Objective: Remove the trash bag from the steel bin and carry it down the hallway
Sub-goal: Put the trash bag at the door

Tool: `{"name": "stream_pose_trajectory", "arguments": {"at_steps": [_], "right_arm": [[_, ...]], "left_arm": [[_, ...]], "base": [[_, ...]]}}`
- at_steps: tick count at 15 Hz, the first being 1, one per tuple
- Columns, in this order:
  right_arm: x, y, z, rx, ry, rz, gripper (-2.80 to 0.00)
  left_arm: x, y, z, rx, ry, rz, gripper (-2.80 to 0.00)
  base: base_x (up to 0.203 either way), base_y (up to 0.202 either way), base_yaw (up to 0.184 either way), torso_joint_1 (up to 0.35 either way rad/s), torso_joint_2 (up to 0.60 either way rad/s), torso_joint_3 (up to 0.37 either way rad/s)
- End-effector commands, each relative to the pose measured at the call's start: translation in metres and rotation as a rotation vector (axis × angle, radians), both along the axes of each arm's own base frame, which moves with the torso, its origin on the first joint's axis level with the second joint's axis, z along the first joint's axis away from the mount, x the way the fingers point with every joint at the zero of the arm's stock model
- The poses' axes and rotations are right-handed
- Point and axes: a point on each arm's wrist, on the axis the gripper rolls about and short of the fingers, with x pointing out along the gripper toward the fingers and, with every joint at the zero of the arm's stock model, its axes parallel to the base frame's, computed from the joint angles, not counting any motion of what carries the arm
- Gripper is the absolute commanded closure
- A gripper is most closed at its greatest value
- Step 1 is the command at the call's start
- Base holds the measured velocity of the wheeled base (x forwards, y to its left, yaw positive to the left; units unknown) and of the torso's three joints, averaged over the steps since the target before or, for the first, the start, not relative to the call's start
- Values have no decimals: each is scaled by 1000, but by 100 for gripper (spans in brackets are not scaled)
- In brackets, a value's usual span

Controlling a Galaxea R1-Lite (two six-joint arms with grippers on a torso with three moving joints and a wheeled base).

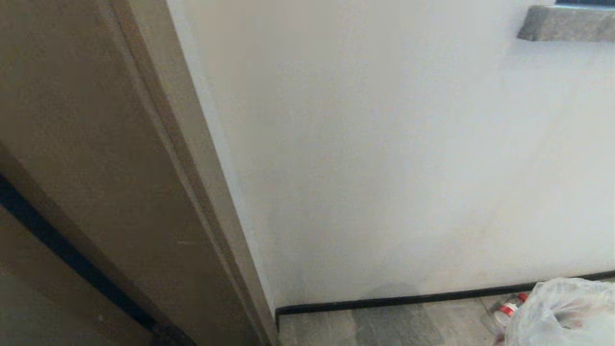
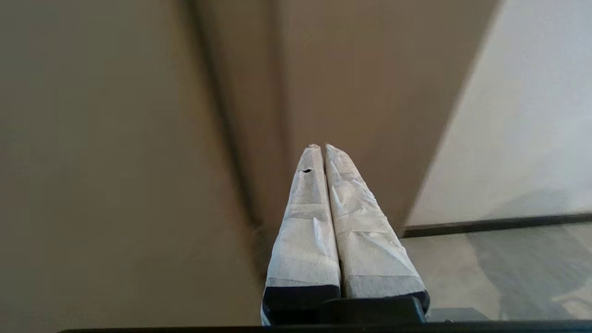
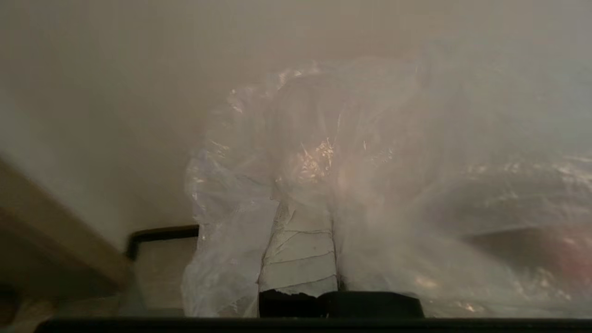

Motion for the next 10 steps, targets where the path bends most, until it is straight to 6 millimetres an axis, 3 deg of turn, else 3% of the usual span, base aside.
{"name": "stream_pose_trajectory", "arguments": {"at_steps": [1,10], "right_arm": [[0,0,-1,0,3,0,0],[0,0,-1,0,1,0,0]], "left_arm": [[0,0,0,0,0,0,0],[0,0,1,4,-2,0,0]], "base": [[1,-3,123,3,10,0],[0,0,9,0,1,1]]}}
